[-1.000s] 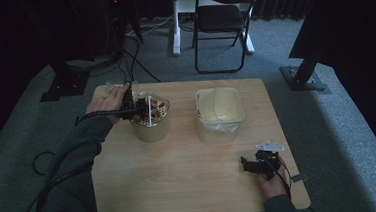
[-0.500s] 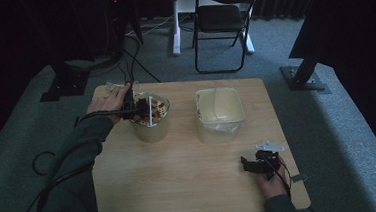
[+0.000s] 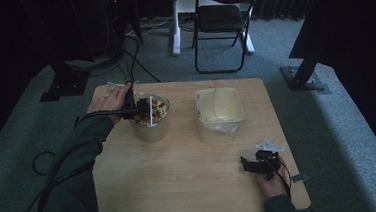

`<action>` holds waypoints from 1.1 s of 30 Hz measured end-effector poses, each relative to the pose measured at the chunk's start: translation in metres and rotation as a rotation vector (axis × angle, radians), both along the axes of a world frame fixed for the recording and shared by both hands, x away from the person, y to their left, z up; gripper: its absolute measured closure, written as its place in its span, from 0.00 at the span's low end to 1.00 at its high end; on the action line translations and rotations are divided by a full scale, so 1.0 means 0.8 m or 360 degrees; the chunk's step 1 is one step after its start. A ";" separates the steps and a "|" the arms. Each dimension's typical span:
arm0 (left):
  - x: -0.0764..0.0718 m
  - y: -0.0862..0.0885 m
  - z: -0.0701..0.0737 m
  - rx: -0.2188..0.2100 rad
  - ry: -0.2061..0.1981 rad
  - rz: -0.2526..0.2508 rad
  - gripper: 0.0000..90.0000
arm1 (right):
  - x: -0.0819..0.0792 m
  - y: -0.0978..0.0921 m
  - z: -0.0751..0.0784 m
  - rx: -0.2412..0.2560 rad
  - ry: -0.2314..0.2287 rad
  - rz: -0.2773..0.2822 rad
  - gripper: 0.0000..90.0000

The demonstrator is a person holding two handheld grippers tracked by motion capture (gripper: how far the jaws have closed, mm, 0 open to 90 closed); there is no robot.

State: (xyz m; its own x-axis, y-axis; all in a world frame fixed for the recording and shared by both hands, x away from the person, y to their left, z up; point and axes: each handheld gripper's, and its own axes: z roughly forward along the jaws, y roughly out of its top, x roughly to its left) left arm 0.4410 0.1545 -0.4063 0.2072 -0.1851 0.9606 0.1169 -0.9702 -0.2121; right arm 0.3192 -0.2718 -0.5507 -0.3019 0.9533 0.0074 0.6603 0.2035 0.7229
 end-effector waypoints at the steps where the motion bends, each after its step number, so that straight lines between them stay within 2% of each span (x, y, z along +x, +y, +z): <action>1: 0.000 0.000 0.000 0.0000 -0.0002 0.0000 0.38 | 0.000 0.000 0.000 -0.0001 0.0000 0.0000 0.13; 12: 0.002 0.002 -0.001 0.0018 -0.0007 0.0000 0.38 | 0.000 0.000 0.000 0.0000 0.0000 0.0000 0.13; 19: 0.002 0.004 -0.001 -0.0005 0.0002 0.0010 0.38 | 0.000 0.000 0.000 0.0000 0.0000 0.0000 0.13; 23: 0.004 0.008 0.004 -0.0168 0.0037 0.0027 0.38 | 0.000 0.000 0.000 0.0000 0.0000 0.0000 0.13; 25: 0.005 0.011 0.007 -0.0315 0.0062 0.0052 0.38 | 0.000 0.000 0.000 0.0000 0.0000 0.0000 0.13; 30: 0.010 0.021 0.015 -0.0606 0.0119 0.0104 0.38 | 0.000 0.000 0.000 0.0000 0.0000 -0.0001 0.13; 33: 0.011 0.027 0.025 -0.0867 0.0157 0.0128 0.38 | 0.000 0.000 0.000 0.0001 0.0000 -0.0001 0.13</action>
State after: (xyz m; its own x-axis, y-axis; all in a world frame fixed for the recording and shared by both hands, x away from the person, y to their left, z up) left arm 0.4502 0.1764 -0.3860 0.2939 0.3529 0.8883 0.1999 -0.9315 0.3039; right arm 0.3192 -0.2717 -0.5507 -0.3014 0.9535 0.0078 0.6606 0.2029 0.7228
